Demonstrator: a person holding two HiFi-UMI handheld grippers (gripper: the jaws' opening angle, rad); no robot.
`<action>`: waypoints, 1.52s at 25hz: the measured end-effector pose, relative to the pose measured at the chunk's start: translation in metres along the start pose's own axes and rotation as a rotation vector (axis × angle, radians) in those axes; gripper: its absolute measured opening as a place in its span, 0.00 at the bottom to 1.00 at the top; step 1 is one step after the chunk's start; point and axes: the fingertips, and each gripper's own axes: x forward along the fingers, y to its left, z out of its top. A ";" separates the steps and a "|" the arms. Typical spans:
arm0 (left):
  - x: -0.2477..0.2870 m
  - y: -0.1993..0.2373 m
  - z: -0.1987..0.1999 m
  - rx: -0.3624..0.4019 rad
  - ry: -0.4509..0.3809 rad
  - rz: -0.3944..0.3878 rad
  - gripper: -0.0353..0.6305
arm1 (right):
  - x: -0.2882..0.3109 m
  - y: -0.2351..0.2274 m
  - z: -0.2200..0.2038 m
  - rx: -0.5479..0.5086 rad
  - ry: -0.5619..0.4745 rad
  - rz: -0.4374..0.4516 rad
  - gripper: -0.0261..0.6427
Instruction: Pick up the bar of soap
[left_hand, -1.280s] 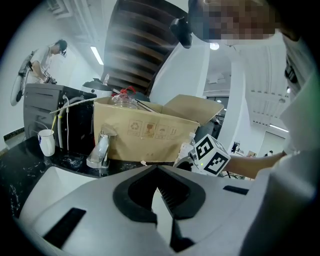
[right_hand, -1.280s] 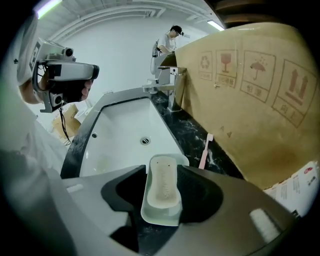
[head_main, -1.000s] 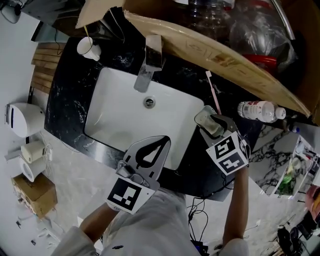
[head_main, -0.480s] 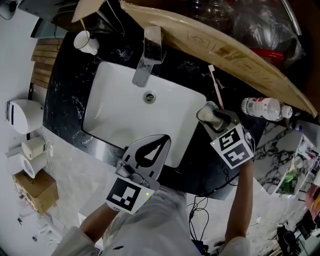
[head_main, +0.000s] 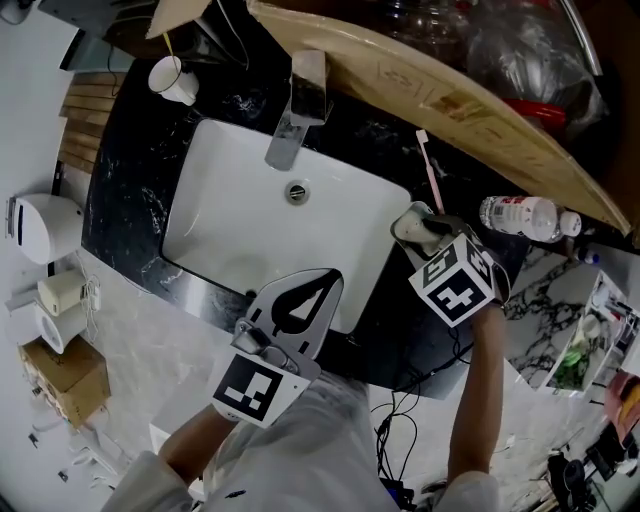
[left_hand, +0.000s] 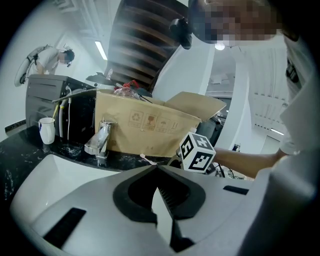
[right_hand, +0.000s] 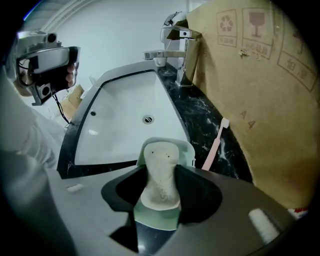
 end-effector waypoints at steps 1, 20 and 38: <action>-0.001 0.000 0.000 -0.002 -0.002 0.000 0.05 | 0.001 0.000 0.000 -0.004 0.019 -0.001 0.32; -0.025 0.006 0.012 0.010 -0.046 0.027 0.05 | 0.003 -0.004 -0.001 0.014 0.061 -0.053 0.32; -0.039 0.000 0.022 0.049 -0.051 0.033 0.05 | -0.024 -0.010 0.009 0.115 -0.180 -0.188 0.32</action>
